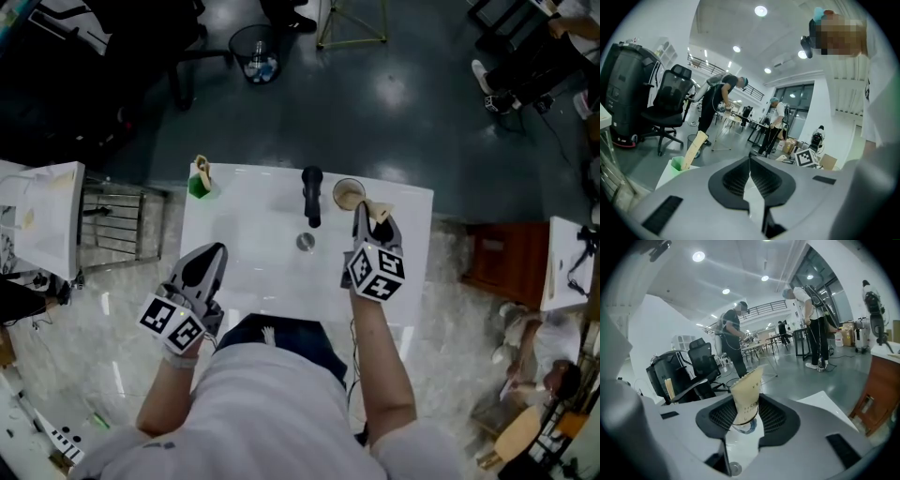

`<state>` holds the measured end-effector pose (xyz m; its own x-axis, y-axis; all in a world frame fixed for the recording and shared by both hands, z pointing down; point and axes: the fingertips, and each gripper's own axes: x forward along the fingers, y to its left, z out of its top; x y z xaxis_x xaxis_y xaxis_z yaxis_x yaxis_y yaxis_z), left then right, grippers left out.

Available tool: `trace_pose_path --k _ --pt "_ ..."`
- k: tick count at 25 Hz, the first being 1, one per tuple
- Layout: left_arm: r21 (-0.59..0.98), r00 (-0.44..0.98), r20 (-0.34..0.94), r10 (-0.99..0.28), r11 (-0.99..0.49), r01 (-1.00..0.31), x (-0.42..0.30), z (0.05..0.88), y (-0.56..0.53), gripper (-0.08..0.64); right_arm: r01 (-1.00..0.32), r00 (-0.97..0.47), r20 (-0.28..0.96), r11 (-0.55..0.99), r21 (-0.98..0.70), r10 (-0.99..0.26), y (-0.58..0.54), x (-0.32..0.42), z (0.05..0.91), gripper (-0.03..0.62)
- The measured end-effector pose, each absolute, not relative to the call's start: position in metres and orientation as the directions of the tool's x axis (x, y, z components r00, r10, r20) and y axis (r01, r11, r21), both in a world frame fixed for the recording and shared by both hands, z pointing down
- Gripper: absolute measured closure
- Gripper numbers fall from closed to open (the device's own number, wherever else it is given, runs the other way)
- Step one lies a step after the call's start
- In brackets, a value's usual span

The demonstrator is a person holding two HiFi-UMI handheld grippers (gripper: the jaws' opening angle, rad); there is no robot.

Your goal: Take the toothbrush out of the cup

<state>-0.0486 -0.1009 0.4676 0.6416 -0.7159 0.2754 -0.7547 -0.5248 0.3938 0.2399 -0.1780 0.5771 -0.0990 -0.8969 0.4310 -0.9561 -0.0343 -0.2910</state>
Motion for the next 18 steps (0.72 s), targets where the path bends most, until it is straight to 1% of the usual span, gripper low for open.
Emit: trace_pose_path --k 2,6,12,18 --pt "0.395 0.641 0.277 -0.716 -0.523 -0.755 -0.049 0.469 -0.102 0.541 -0.96 -0.091 0.43 -0.035 -0.278 -0.898 -0.18 0.24 0.577 0.459" --pt "0.391 0.649 0.268 -0.712 -0.536 -0.749 -0.047 0.465 -0.104 0.541 -0.968 -0.085 0.422 -0.025 -0.249 -0.903 -0.181 0.238 0.568 0.465" --pt "0.393 0.672 0.242 -0.7 -0.563 -0.728 -0.042 0.456 -0.105 0.541 -0.973 -0.079 0.41 -0.018 -0.228 -0.908 -0.175 0.237 0.536 0.48" --pt "0.387 0.702 0.215 -0.678 -0.601 -0.699 -0.032 0.441 -0.104 0.541 -0.976 -0.065 0.365 -0.016 -0.215 -0.929 -0.162 0.243 0.491 0.525"
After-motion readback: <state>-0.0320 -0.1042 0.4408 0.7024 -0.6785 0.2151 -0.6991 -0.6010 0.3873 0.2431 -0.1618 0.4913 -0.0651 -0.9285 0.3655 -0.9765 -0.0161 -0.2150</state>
